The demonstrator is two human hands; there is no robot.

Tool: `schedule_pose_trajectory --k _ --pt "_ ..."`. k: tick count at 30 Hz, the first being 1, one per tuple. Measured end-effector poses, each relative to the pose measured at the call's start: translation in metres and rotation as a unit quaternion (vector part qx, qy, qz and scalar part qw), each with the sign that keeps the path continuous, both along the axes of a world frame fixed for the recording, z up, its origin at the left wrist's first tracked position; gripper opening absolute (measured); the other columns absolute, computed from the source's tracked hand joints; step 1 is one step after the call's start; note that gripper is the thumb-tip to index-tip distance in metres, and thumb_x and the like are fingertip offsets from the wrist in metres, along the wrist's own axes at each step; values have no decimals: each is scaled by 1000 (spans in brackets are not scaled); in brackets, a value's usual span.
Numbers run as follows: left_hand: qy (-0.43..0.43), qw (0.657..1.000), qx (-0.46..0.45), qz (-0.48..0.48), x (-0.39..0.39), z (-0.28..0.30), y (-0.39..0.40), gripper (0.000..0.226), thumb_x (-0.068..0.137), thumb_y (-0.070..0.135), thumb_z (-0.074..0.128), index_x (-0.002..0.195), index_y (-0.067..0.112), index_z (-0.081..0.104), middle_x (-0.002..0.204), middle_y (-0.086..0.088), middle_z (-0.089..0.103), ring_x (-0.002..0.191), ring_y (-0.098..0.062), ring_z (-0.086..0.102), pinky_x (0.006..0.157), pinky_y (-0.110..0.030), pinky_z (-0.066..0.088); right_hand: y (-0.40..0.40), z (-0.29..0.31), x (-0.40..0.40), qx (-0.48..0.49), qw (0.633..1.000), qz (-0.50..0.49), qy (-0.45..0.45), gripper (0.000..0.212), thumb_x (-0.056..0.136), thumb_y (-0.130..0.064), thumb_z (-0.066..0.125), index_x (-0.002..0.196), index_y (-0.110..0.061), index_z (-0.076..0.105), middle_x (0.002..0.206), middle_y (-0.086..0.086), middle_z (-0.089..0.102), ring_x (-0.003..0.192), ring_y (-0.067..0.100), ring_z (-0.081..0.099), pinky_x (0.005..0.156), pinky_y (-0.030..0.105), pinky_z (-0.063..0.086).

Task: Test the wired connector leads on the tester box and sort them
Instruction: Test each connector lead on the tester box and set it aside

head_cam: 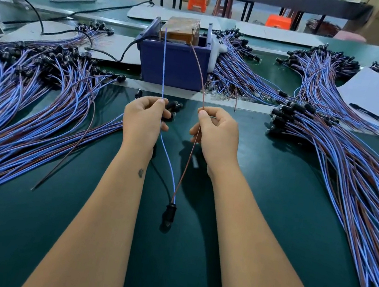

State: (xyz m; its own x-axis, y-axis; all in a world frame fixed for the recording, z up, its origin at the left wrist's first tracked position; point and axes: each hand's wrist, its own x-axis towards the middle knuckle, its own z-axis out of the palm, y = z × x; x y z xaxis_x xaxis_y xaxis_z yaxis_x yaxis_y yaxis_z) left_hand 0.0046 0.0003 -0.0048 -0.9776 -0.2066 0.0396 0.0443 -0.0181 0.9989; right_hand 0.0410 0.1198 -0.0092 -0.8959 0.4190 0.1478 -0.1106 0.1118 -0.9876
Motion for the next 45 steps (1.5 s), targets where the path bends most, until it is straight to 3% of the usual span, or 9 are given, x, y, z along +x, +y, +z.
schedule_pose_trajectory --k 14,21,45 --pt "-15 1000 -4 10 -1 -1 -2 16 94 18 56 86 18 70 57 11 66 42 -5 48 58 -24 45 -1 0 -2 12 1000 -1 -3 15 97 -18 53 85 -24 59 54 -3 63 53 11 56 61 36 53" --pt "-16 999 24 25 -2 -1 -3 17 96 14 56 84 19 67 54 10 64 40 -4 48 49 -14 44 0 0 -2 7 1000 -1 -5 14 98 -18 52 87 -22 59 57 -3 64 52 10 55 59 30 48" --pt "-13 999 37 31 -6 3 -4 16 96 11 55 86 16 67 60 4 62 38 -2 46 43 -12 40 -1 3 1 0 1000 2 -4 11 99 -17 51 93 -18 61 60 0 64 54 7 56 52 19 45"
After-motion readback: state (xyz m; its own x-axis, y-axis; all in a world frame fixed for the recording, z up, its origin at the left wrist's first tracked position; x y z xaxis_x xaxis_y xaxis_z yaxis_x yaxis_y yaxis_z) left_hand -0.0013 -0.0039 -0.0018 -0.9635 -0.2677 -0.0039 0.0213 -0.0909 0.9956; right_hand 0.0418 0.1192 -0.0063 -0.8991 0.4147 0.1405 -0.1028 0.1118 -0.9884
